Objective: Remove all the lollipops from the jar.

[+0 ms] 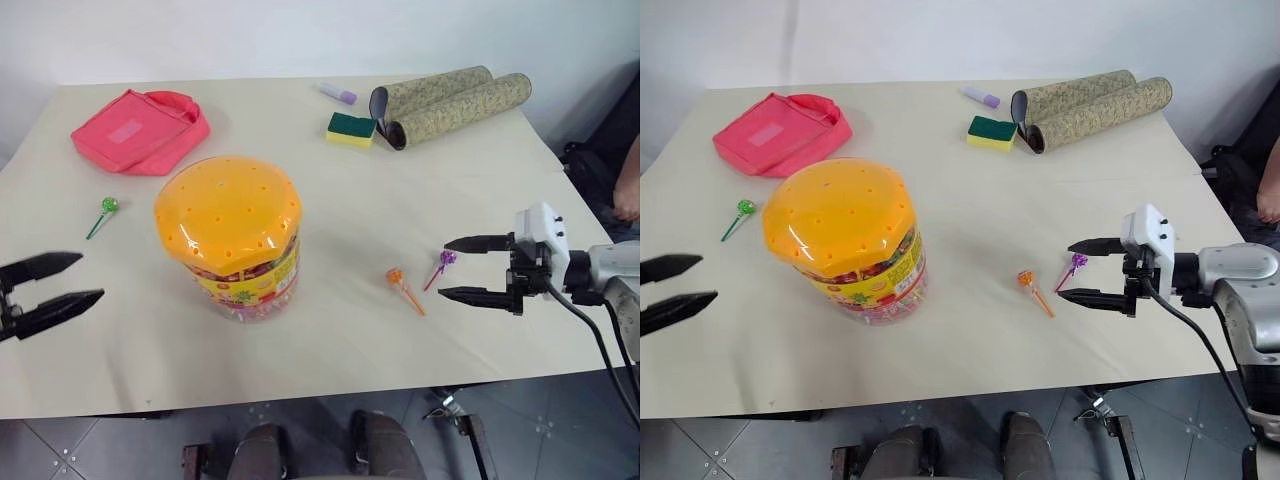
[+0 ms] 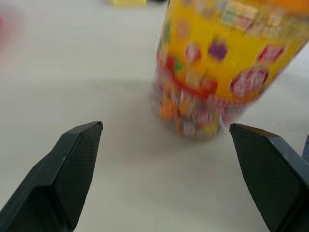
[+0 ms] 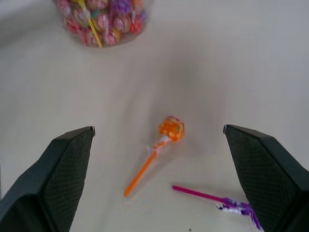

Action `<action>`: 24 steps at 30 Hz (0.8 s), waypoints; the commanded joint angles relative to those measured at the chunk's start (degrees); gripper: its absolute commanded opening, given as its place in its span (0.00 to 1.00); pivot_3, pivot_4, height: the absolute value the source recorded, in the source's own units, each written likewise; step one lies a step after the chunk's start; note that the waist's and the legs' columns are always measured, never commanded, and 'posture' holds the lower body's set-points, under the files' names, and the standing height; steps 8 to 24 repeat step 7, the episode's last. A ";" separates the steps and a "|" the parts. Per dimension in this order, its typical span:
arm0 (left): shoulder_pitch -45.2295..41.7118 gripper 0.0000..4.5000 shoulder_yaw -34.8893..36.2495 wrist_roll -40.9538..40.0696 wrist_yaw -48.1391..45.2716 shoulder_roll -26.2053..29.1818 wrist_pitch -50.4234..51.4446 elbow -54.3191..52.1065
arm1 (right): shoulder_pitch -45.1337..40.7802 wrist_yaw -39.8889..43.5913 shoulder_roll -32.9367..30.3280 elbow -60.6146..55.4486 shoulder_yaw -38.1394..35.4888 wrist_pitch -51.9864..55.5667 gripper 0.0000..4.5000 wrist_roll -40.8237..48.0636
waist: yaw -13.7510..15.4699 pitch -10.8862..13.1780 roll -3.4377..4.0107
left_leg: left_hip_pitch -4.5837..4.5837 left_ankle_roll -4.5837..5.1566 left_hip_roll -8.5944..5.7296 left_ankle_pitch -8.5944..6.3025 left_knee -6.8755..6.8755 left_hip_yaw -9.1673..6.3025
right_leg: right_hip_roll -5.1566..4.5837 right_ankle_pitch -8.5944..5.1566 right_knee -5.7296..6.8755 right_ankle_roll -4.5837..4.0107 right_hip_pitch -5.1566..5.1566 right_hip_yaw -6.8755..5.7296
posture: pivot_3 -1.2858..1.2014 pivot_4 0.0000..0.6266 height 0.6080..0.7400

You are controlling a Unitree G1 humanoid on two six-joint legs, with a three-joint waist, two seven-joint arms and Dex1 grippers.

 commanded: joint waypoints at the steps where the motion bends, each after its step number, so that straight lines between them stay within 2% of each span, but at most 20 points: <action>1: 1.65 1.00 3.79 0.46 0.08 -0.27 -1.26 0.24 | -1.58 0.87 0.35 1.80 -0.33 -3.21 0.99 -0.75 | 0.24 0.00 0.00 | 0.00 0.00 0.00 0.00 0.00 -0.01 | -0.01 0.00 0.00 0.00 0.01 -0.02 | 0.52 0.24 1.00; 7: 3.19 1.00 4.87 1.03 -0.15 -1.38 -4.45 -0.82 | 0.04 -2.56 2.97 0.91 -1.46 -3.14 0.99 -0.14 | 0.24 -0.01 -0.02 | 0.00 0.00 0.01 0.00 0.03 -0.05 | -0.02 0.01 0.01 -0.01 0.04 -0.04 | 0.52 0.24 1.00; 24: 3.19 1.00 4.87 1.03 -0.15 -1.38 -4.45 -0.82 | 0.04 -2.56 2.97 0.91 -1.46 -3.14 0.99 -0.14 | 0.24 -0.01 -0.02 | 0.00 0.00 0.01 0.00 0.03 -0.05 | -0.02 0.01 0.01 -0.01 0.04 -0.04 | 0.52 0.24 1.00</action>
